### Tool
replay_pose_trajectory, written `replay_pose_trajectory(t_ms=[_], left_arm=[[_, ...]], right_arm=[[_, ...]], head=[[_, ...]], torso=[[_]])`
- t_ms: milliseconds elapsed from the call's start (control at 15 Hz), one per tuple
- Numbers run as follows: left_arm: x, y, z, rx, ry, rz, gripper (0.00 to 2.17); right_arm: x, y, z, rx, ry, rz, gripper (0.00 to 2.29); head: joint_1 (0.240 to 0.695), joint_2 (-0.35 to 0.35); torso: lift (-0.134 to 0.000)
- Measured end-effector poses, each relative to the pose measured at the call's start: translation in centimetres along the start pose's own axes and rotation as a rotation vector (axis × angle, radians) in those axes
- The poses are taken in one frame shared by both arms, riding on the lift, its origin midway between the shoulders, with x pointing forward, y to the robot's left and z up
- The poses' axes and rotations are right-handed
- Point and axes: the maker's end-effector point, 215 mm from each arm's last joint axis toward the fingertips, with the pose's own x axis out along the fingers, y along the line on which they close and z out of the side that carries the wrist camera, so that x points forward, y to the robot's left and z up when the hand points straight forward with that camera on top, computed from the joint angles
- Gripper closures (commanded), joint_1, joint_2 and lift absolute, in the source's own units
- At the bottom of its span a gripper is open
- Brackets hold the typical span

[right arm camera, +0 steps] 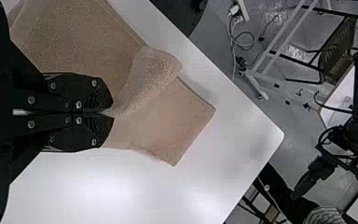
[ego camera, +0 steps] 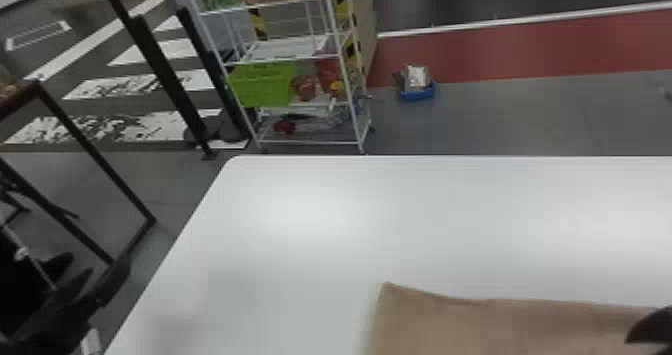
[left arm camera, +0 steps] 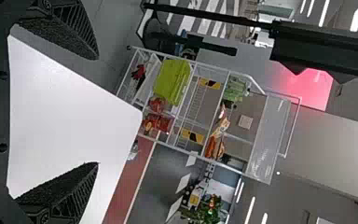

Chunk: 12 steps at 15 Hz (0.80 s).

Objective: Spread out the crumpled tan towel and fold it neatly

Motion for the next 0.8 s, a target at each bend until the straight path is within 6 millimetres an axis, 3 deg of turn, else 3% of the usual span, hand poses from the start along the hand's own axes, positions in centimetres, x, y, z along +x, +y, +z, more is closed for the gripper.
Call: replay_pose_trajectory(t_ms=[267,600,800], left_arm=[[-0.1,0.3,-0.2,-0.003,-0.002,0.004,0.08],[0.0,0.2,-0.4,-0.004,-0.003,0.000,0.08],[0.0,0.3,-0.5,-0.005,-0.001,0.002,0.08]], right_arm=[[1.4,3.2,-0.5,-0.048,0.008,0.060,1.20],[1.7,4.3,-3.6,-0.045,0.038,0.075,1.19],[1.6,5.1,-4.3,-0.049,0.049,0.096,1.19]], head=[[0.695,0.350],[0.695,0.350],[0.695,0.350]], torso=[[-0.122],[-0.122],[-0.122]])
